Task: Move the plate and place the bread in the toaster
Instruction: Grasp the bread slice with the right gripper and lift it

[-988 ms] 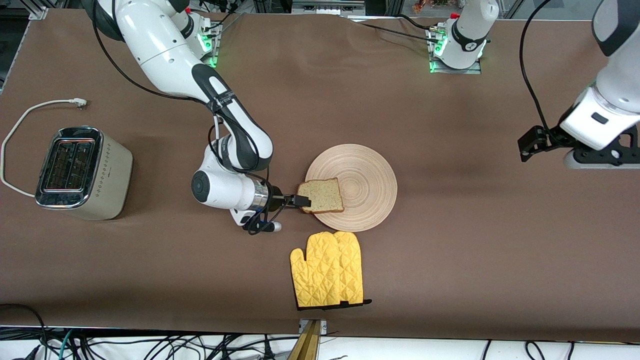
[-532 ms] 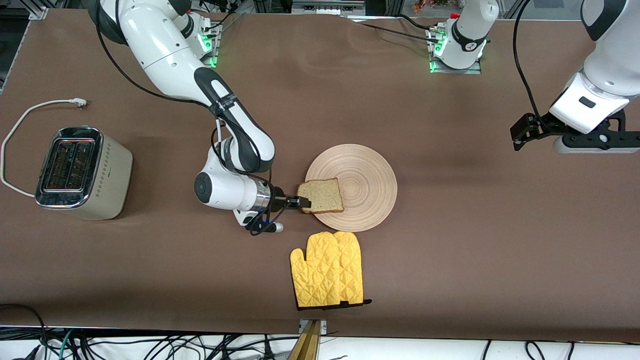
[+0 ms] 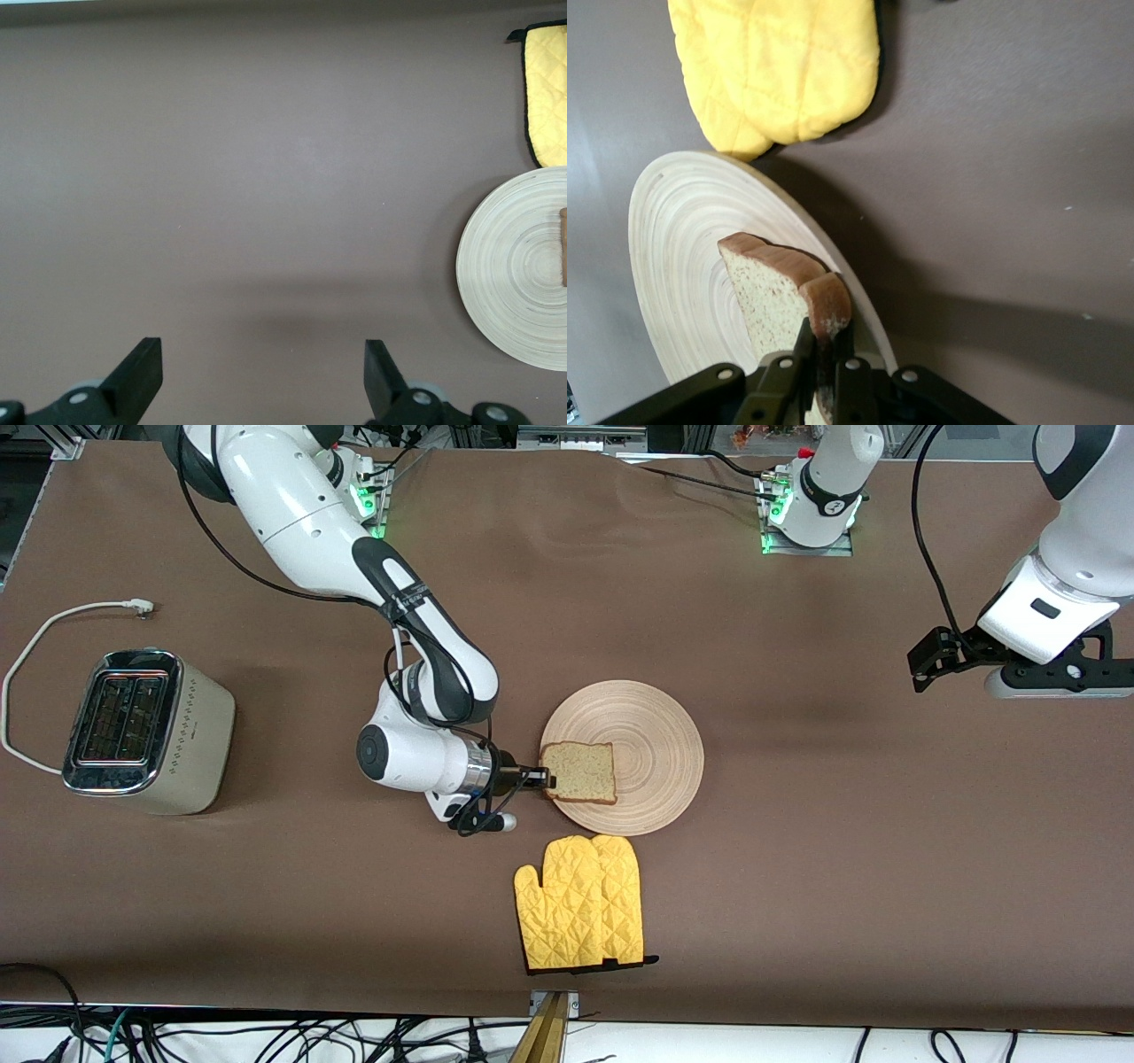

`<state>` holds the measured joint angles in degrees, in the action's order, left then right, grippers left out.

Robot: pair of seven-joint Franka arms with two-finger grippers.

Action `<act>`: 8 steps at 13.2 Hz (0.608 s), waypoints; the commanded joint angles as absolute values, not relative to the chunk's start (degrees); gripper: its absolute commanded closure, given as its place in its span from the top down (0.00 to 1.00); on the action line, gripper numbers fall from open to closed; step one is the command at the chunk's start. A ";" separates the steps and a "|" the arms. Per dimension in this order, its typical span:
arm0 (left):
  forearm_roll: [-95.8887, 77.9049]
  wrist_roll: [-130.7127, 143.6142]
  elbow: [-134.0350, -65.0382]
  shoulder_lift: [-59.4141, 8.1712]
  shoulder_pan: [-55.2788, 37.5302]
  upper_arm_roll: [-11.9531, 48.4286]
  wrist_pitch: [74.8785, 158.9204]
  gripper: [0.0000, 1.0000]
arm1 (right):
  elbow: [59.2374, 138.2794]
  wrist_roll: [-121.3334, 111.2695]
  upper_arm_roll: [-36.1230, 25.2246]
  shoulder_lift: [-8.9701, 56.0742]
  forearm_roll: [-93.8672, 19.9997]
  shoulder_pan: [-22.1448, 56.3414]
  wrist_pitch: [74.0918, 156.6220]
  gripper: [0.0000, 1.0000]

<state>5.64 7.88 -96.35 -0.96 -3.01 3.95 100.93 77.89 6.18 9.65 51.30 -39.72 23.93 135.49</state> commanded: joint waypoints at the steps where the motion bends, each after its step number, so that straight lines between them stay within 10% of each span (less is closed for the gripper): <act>1: 3.87 8.09 -97.29 -0.18 -2.90 3.69 100.72 1.00 | 76.12 5.36 9.58 50.46 -39.91 24.52 134.83 0.00; 8: 3.87 8.09 -97.12 -0.18 -2.90 3.60 100.37 1.00 | 73.49 5.71 -0.32 39.57 -28.75 22.85 105.62 0.00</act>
<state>5.60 7.93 -96.46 -1.02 -3.01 3.84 100.59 73.98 6.00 3.33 43.86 -30.36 23.69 114.73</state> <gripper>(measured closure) 0.000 0.925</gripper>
